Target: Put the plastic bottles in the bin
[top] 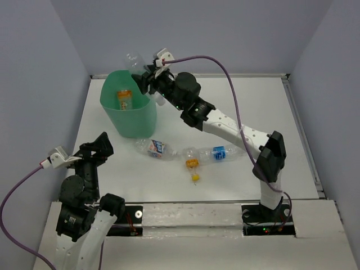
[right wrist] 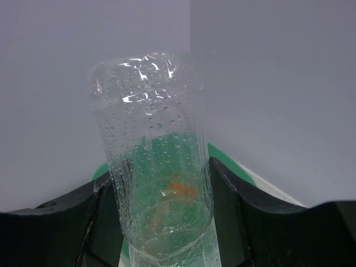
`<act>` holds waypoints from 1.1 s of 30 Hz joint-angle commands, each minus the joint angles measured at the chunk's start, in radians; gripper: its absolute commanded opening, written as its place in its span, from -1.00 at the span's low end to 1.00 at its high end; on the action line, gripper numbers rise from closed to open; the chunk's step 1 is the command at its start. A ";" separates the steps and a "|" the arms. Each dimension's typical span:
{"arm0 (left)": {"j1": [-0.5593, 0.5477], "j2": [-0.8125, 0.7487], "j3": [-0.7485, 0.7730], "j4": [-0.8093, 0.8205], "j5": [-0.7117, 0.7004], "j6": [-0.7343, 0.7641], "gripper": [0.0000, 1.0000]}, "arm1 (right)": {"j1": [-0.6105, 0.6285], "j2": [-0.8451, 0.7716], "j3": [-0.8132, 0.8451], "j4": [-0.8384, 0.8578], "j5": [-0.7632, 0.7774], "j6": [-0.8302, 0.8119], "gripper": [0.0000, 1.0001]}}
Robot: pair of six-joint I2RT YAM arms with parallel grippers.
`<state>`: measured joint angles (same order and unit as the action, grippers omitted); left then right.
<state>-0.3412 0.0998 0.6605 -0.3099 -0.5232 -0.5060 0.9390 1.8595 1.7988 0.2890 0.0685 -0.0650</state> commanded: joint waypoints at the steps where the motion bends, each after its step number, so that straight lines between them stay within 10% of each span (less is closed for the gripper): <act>1: -0.012 -0.014 0.011 0.043 0.012 0.003 0.98 | -0.017 0.160 0.245 0.239 -0.032 0.051 -0.15; 9: -0.038 0.006 0.004 0.045 0.031 -0.005 0.98 | -0.065 0.492 0.683 0.260 -0.134 0.272 -0.14; 14: -0.044 0.021 -0.001 0.040 0.046 -0.019 0.98 | -0.065 0.524 0.616 0.200 -0.151 0.286 0.95; 20: -0.047 0.083 -0.004 0.041 0.109 -0.055 0.98 | -0.074 0.360 0.509 0.095 -0.141 0.220 0.99; 33: -0.047 0.405 -0.203 0.107 0.304 -0.434 0.98 | -0.074 -0.526 -0.718 0.078 0.085 0.224 0.98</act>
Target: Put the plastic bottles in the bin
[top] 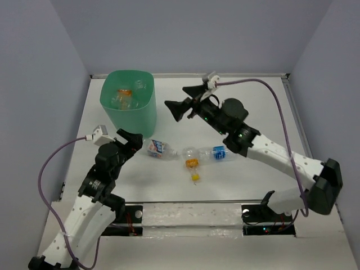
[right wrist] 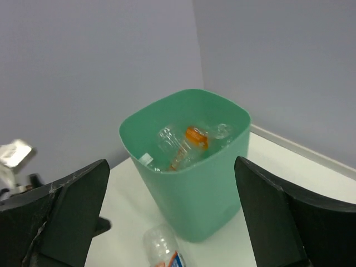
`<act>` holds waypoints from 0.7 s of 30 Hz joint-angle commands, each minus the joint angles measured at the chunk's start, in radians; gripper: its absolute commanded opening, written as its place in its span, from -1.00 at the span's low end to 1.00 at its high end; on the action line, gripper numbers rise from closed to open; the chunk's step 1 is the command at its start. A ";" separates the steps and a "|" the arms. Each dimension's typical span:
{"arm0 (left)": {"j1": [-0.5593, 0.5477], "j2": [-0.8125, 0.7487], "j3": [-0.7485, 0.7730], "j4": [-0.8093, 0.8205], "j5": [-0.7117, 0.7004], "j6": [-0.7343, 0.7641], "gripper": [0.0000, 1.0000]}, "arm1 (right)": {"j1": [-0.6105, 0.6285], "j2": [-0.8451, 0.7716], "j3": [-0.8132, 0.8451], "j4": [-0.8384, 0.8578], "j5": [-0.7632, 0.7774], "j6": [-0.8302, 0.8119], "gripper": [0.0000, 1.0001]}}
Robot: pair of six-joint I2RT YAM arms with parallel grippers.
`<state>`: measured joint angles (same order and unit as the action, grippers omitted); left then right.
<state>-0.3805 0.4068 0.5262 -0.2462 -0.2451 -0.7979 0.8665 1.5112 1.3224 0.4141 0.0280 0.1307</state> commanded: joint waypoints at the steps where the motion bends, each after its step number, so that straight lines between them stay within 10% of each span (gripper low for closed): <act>1: -0.009 0.119 -0.081 0.057 0.003 -0.153 0.98 | -0.001 -0.222 -0.286 -0.078 0.138 0.050 0.98; 10: -0.020 0.441 -0.066 0.153 -0.082 -0.257 0.98 | -0.001 -0.546 -0.587 -0.268 0.093 0.144 0.98; 21: -0.141 0.731 0.063 0.153 -0.192 -0.310 0.98 | -0.001 -0.569 -0.631 -0.265 -0.019 0.150 0.96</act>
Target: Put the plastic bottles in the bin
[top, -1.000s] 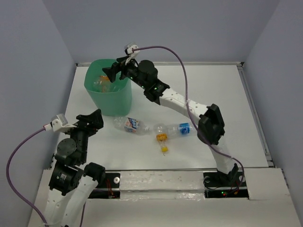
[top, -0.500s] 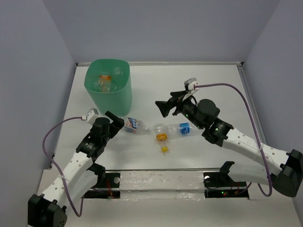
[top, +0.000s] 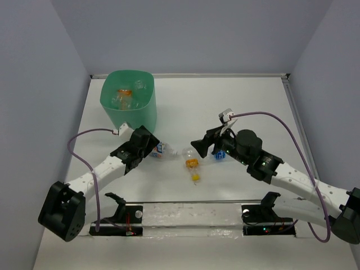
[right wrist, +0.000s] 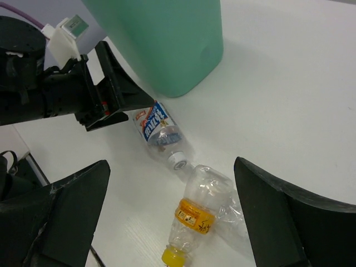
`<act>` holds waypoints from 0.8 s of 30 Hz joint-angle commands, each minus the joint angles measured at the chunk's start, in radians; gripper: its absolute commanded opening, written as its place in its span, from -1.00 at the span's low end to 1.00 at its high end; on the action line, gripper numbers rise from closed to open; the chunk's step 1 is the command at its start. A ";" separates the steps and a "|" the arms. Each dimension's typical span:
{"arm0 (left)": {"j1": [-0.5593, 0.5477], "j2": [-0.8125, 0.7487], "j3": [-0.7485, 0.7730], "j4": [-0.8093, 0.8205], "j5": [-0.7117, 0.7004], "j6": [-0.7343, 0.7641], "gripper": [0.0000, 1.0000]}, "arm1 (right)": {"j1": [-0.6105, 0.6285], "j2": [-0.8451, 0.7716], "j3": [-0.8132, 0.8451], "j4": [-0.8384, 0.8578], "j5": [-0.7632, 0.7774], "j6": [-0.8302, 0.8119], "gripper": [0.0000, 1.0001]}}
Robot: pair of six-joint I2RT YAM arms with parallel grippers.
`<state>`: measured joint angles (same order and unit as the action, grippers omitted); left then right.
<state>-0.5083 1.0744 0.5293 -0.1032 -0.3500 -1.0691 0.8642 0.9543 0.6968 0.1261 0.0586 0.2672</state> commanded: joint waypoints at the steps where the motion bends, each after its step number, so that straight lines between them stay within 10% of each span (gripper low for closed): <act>1: -0.015 0.079 0.066 0.008 -0.095 -0.041 0.98 | 0.001 -0.014 -0.008 0.024 -0.051 0.015 0.96; 17: -0.019 0.298 0.163 -0.052 -0.185 -0.049 0.97 | 0.001 -0.046 -0.043 0.047 -0.151 0.056 0.93; 24: -0.035 0.190 0.087 -0.084 -0.172 -0.060 0.65 | 0.001 -0.092 -0.049 0.033 -0.125 0.056 0.93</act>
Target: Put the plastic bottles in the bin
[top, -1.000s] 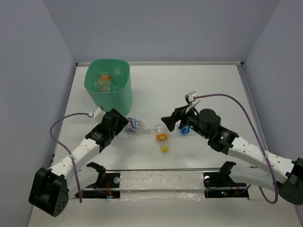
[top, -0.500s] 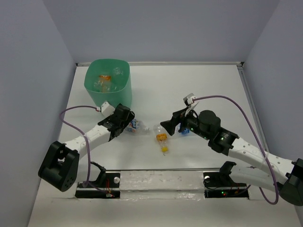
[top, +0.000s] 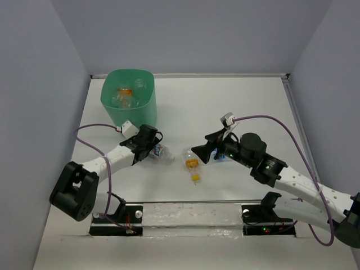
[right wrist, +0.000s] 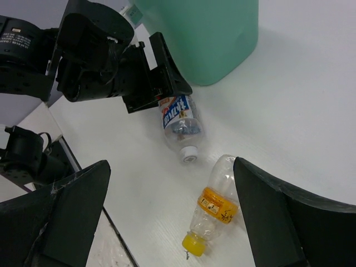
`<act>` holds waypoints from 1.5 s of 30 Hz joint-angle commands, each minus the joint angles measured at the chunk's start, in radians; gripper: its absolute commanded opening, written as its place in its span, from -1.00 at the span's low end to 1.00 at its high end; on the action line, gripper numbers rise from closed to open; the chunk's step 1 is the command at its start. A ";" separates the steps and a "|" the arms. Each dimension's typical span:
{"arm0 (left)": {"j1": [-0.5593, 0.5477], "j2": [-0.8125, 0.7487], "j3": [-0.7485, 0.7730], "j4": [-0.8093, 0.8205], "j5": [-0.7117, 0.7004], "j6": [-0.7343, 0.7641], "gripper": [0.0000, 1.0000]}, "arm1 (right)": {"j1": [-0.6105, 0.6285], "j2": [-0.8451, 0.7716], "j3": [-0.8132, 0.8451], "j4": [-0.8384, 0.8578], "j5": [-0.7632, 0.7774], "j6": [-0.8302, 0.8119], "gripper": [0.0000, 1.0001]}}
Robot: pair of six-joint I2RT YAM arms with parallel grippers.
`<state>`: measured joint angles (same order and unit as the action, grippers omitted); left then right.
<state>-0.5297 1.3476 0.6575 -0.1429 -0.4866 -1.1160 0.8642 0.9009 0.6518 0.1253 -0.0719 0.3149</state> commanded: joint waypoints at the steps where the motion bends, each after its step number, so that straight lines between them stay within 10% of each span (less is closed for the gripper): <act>1: -0.016 -0.112 -0.051 -0.044 -0.023 -0.010 0.62 | 0.001 -0.042 -0.004 0.033 0.009 0.010 0.93; 8: -0.039 -0.234 -0.113 -0.075 0.031 0.022 0.09 | 0.001 -0.100 -0.027 0.011 0.047 0.058 0.93; 21: -0.308 -0.510 0.102 -0.225 -0.088 0.192 -0.03 | 0.001 -0.306 -0.173 -0.122 0.256 0.176 0.93; 31: -0.349 -0.454 0.554 0.012 -0.387 0.805 -0.03 | 0.001 -0.333 -0.250 -0.271 0.406 0.286 0.95; 36: -0.212 -0.345 0.620 0.349 -0.521 1.148 -0.03 | 0.001 -0.316 -0.264 -0.270 0.389 0.314 0.94; 39: 0.023 -0.222 0.709 0.393 -0.471 1.170 -0.03 | 0.001 -0.313 -0.262 -0.283 0.394 0.317 0.95; 45: 0.143 0.022 0.810 0.518 -0.509 1.294 -0.04 | 0.001 -0.361 -0.273 -0.374 0.451 0.394 0.95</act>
<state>-0.4316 1.2560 1.4185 0.2150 -0.9390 0.0238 0.8639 0.5831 0.3779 -0.2039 0.3172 0.6502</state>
